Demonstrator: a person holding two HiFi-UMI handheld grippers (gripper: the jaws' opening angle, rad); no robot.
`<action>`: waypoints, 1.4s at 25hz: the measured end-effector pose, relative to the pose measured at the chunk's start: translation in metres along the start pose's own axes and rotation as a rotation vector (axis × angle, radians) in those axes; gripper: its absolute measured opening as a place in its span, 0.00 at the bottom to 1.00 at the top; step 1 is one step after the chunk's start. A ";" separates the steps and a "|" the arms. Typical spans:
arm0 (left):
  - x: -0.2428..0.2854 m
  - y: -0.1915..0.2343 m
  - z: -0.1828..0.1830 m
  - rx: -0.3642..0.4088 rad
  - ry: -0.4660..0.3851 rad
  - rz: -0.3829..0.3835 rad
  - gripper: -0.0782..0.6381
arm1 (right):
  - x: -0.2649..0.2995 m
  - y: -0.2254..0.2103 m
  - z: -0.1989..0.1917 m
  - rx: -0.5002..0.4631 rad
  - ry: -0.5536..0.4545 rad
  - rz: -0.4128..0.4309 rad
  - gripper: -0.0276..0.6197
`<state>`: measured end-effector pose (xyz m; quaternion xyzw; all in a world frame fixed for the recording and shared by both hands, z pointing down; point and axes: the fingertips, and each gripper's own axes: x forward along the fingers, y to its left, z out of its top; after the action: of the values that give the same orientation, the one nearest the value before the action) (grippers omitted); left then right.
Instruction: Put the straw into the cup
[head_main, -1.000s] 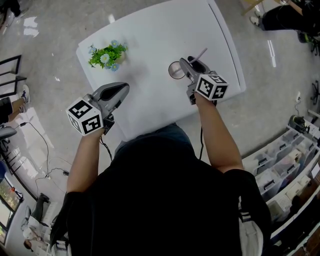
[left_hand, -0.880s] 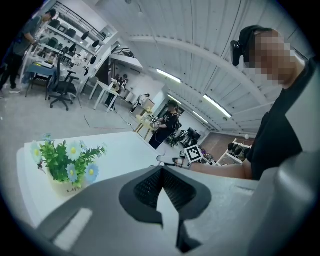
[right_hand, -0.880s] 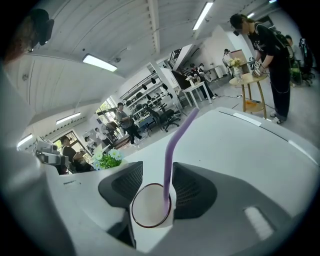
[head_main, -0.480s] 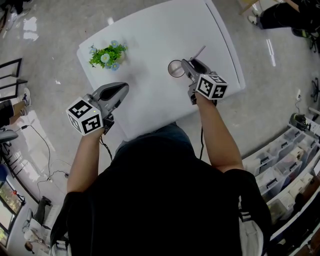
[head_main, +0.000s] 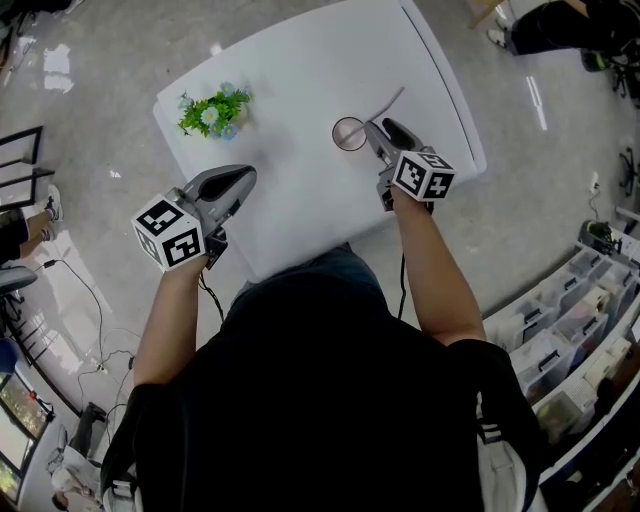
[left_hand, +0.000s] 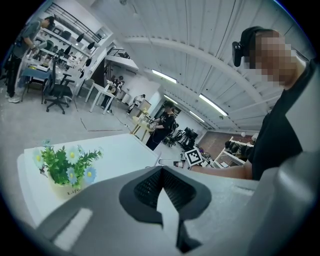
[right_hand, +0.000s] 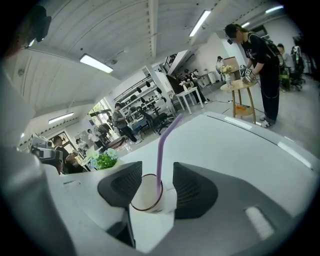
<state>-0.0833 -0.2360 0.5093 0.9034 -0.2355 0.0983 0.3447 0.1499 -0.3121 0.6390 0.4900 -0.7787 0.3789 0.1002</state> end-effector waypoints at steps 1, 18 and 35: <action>0.000 -0.001 0.001 0.004 0.000 -0.002 0.11 | -0.002 0.000 0.000 -0.002 -0.003 -0.003 0.39; -0.017 -0.033 0.011 0.077 -0.003 -0.025 0.11 | -0.044 0.021 0.012 -0.052 -0.049 -0.020 0.38; -0.048 -0.059 0.021 0.146 -0.042 -0.033 0.11 | -0.090 0.048 0.025 -0.124 -0.096 -0.038 0.36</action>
<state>-0.0951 -0.1943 0.4432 0.9317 -0.2199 0.0903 0.2745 0.1600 -0.2564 0.5513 0.5150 -0.7952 0.3041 0.1000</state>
